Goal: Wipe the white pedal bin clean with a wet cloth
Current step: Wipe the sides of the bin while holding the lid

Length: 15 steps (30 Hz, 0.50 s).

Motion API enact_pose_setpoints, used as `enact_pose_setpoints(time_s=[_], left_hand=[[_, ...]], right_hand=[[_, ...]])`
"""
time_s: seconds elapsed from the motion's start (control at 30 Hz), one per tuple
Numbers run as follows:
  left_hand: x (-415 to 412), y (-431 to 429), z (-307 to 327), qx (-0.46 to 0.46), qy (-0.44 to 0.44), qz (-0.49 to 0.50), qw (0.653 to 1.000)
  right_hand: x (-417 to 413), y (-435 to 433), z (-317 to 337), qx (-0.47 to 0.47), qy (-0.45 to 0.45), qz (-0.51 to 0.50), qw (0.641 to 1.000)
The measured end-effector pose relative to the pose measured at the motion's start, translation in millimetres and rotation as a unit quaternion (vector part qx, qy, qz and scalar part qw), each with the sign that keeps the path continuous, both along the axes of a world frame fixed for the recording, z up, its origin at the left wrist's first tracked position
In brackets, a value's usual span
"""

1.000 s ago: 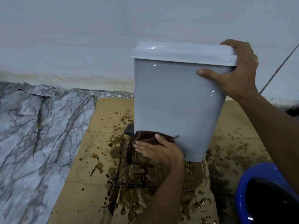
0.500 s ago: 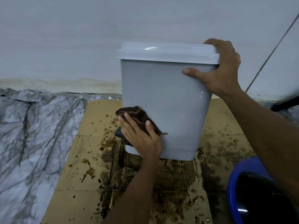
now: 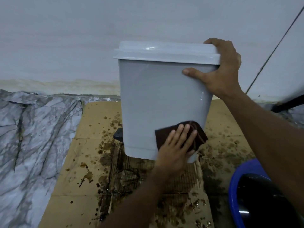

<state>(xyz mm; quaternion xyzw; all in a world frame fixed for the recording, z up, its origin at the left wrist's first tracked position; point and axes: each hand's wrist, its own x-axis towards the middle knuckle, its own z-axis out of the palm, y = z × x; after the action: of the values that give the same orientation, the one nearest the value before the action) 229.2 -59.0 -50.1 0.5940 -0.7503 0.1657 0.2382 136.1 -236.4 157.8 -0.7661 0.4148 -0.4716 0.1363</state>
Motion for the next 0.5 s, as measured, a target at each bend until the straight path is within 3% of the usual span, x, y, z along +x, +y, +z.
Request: enact_pose_setpoints(time_s=[0.07,0.13,0.23,0.3,0.4,0.5], left_hand=[[41.4,-14.4,24.0,-0.022,-0.009,-0.018,1.0],[68.3,-31.4,45.9,-0.055,0.005,0.03,0.998],[61.5,-46.6,63.5,-0.069,0.038,0.09,0.993],[38.3,-47.8,59.4,-0.062,0.035,0.073,0.995],[15.8,-35.1,35.4,-0.02,-0.064,-0.05,0.996],[32.9,-9.1,13.0,0.035,-0.251,-0.195,0.947]], right_hand=[[2.3,1.7,0.7,0.0,-0.004,-0.002,1.0],[2.7,2.1,1.1,-0.001,-0.004,-0.001,1.0],[2.7,2.6,2.9,0.004,-0.006,0.003,1.0],[1.1,2.4,3.3,0.007,-0.005,0.005,1.0],[-0.8,2.9,2.6,0.01,-0.006,0.007,1.0],[-1.3,5.3,2.9,0.005,-0.007,0.01,1.0]])
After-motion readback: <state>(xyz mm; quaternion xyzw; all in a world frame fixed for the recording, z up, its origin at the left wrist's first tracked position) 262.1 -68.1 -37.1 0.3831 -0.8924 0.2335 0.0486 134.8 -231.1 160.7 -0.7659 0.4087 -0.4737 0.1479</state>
